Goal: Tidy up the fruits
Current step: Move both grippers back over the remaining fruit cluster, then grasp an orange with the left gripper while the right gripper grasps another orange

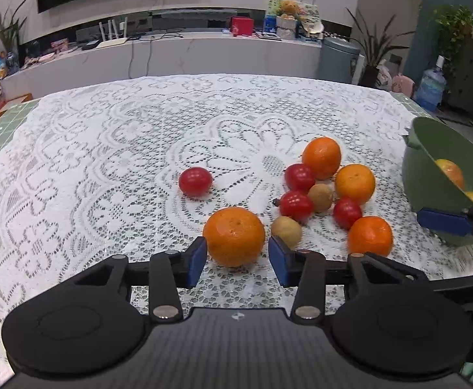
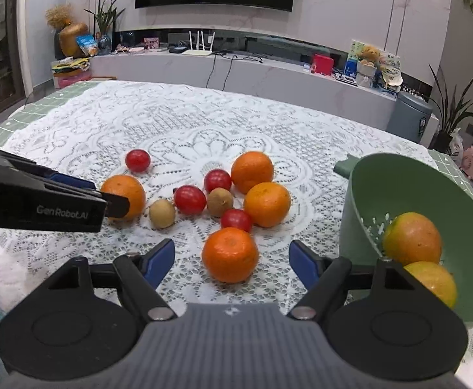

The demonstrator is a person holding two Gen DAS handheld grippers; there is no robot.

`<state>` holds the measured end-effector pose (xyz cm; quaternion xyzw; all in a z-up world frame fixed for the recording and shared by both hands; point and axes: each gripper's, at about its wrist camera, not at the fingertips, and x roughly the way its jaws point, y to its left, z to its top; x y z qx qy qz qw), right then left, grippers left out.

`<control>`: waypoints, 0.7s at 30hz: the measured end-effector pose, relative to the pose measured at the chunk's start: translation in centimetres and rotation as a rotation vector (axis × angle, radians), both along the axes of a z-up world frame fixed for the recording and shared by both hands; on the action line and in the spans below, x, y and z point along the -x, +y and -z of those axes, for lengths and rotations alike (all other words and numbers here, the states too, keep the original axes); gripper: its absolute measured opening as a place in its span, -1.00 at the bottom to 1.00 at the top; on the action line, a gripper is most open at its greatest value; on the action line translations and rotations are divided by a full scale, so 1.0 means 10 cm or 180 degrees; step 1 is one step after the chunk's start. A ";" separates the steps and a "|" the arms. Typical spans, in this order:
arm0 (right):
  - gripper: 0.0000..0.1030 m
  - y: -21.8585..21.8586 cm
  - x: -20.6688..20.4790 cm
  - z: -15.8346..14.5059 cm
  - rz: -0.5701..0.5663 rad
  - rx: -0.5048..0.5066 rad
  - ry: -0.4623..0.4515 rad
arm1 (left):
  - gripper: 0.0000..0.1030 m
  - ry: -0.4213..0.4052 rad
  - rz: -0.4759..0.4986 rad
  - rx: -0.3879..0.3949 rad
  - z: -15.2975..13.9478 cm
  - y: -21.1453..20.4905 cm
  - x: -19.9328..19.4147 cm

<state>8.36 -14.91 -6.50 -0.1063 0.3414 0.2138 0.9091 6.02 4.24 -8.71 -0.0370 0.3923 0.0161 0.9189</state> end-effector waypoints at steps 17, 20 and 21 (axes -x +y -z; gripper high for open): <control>0.05 0.05 -0.08 0.14 -0.0062 0.0049 0.0023 | 0.13 -0.0219 0.0100 -0.0213 0.14 -0.04 -0.06; -0.06 0.04 -0.09 0.15 -0.0048 0.0051 0.0021 | 0.18 -0.0211 0.0101 -0.0235 0.15 -0.05 -0.08; -0.06 0.04 -0.09 0.15 -0.0046 0.0044 0.0019 | 0.17 -0.0197 0.0110 -0.0246 0.15 -0.05 -0.09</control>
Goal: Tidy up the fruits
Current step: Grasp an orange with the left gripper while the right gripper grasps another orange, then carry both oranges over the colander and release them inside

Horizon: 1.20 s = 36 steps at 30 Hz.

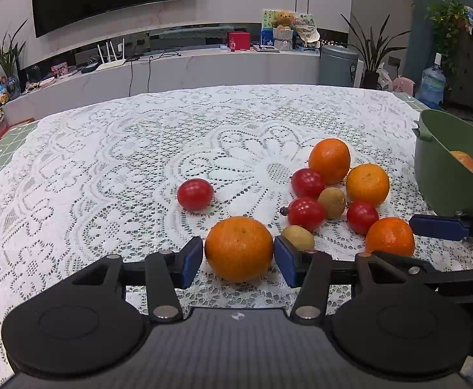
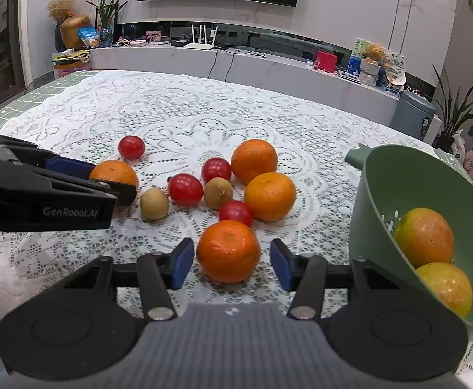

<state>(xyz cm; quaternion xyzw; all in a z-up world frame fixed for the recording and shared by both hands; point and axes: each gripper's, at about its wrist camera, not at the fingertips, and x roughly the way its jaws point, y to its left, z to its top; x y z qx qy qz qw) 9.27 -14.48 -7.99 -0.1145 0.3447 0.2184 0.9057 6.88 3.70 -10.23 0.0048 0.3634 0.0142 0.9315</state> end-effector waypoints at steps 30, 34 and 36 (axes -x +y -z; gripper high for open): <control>-0.20 -0.18 0.29 -0.36 -0.0102 -0.0134 -0.0316 | 0.03 -0.0061 0.0175 0.0067 -0.40 -0.16 0.20; -0.20 -0.30 0.37 -0.50 -0.0065 -0.0197 -0.0417 | 0.03 -0.0125 0.0261 0.0130 -0.55 -0.26 0.25; -0.20 -0.37 0.40 -0.57 -0.0029 -0.0206 -0.0480 | 0.03 -0.0169 0.0311 0.0172 -0.62 -0.31 0.26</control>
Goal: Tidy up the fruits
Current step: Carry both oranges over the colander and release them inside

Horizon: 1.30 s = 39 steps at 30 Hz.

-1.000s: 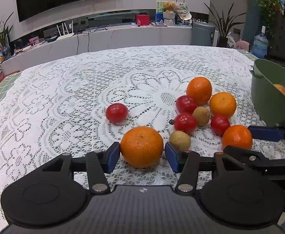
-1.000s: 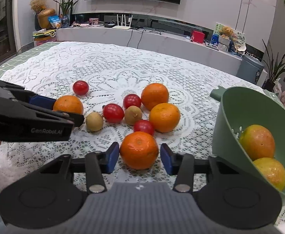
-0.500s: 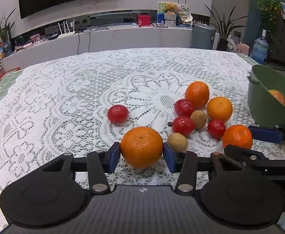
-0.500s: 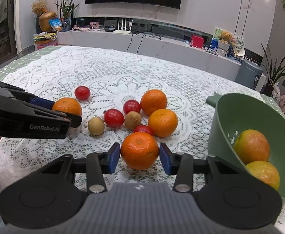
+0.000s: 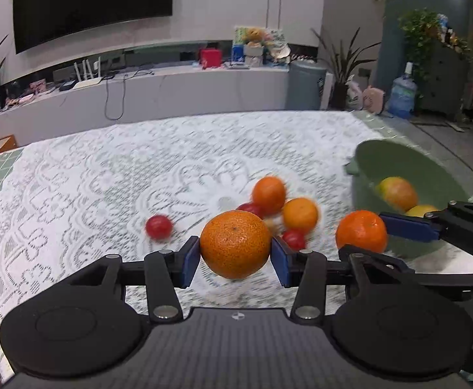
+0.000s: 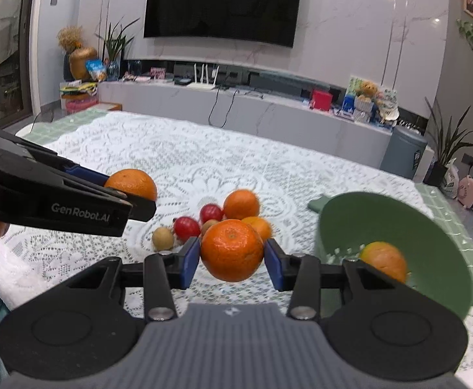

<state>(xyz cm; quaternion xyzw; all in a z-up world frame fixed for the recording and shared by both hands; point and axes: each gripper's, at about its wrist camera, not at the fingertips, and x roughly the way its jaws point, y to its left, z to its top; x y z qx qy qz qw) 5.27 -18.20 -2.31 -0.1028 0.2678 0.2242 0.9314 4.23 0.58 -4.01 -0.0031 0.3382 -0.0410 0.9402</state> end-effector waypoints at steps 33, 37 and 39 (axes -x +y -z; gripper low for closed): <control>-0.20 -1.42 -0.68 -0.24 0.0507 0.0766 0.0313 | 0.03 0.0228 0.1333 -0.0222 -0.18 -1.52 -0.75; -0.20 -1.45 -0.82 -0.16 0.0486 0.0812 0.0459 | 0.03 0.0378 0.1394 -0.0397 -0.06 -1.62 -0.85; -0.20 -1.44 -0.86 -0.11 0.0463 0.0824 0.0513 | 0.03 0.0446 0.1413 -0.0489 -0.02 -1.67 -0.89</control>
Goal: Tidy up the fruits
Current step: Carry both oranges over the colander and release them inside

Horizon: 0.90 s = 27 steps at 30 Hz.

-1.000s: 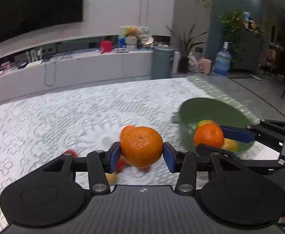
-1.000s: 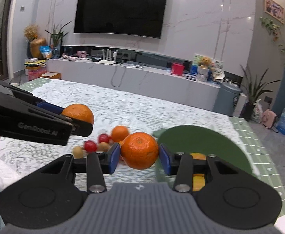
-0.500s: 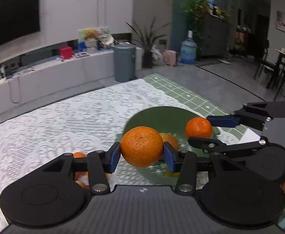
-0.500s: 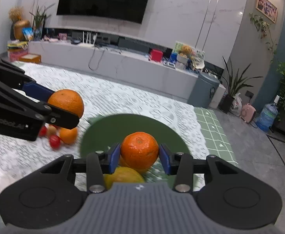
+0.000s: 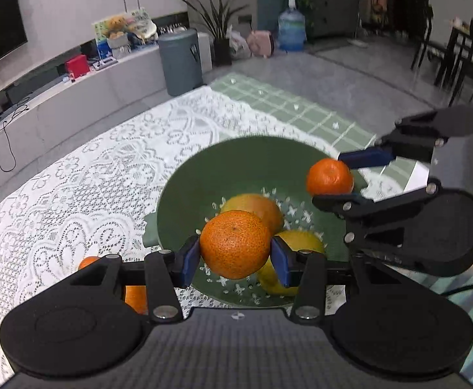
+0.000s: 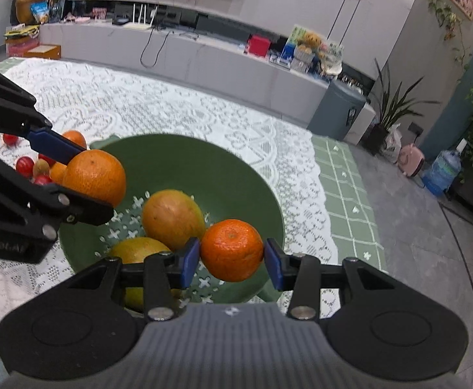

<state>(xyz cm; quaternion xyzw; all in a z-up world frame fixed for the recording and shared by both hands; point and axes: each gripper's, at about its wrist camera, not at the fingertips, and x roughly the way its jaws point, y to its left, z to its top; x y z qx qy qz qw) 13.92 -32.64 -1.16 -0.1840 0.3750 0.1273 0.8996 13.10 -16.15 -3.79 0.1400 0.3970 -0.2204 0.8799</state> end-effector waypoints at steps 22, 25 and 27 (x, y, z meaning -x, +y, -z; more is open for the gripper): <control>-0.19 0.10 -0.20 0.32 -0.0190 0.0262 0.0339 | 0.04 0.0293 0.0083 -0.0348 0.20 -0.15 -0.17; -0.20 0.10 -0.20 0.31 -0.0169 0.0275 0.0314 | 0.04 0.0306 0.0040 -0.0361 0.20 -0.13 -0.18; -0.19 0.10 -0.20 0.30 -0.0167 0.0289 0.0308 | 0.04 0.0347 0.0009 -0.0394 0.22 -0.13 -0.19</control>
